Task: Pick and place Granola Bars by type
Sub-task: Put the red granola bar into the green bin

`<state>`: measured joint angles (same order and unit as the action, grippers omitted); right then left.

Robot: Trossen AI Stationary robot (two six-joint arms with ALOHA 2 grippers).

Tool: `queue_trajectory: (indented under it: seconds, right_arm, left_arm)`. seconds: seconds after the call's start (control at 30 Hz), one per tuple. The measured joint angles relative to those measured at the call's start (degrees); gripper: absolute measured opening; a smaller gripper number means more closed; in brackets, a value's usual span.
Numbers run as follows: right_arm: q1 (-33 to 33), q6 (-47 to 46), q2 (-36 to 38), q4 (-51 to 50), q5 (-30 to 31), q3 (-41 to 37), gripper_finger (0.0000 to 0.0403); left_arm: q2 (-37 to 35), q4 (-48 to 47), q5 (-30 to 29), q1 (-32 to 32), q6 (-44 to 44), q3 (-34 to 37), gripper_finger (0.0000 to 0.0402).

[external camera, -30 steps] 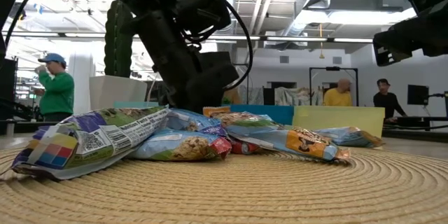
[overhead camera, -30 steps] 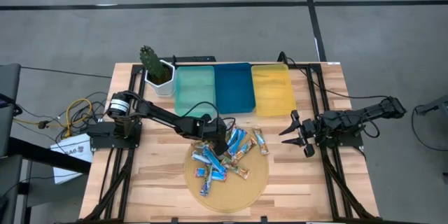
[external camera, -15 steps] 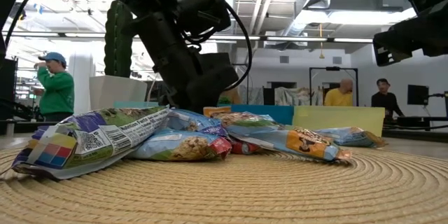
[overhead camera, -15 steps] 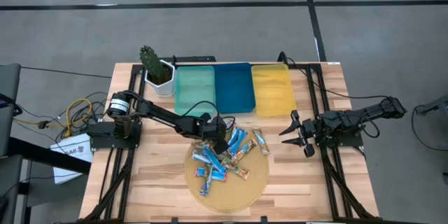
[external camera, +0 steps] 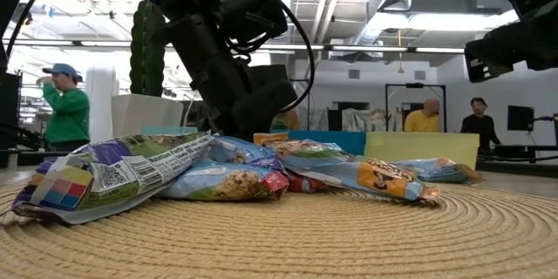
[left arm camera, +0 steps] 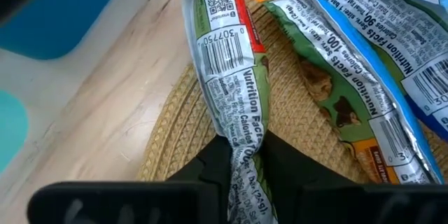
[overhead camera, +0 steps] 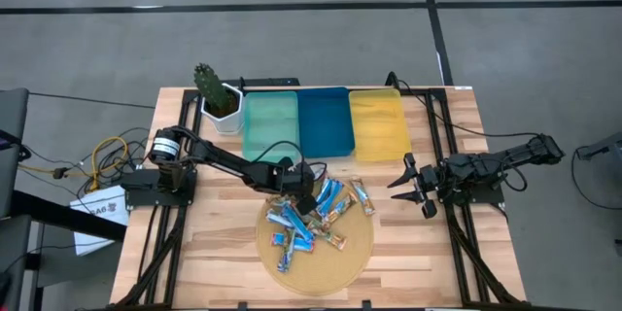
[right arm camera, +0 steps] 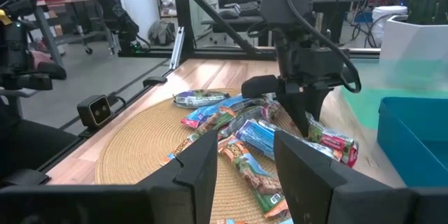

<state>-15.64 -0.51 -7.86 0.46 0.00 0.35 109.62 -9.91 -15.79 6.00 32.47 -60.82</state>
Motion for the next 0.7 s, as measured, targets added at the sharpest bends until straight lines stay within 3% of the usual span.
queue_trajectory:
  seconds: [0.7]
  right_arm:
    - [0.0, 0.0, 0.0, 0.0, 0.0, 0.0, 0.0133]
  left_arm:
    - [-6.7, 0.8, -6.8, 2.6, -2.6, -1.7, 0.0052]
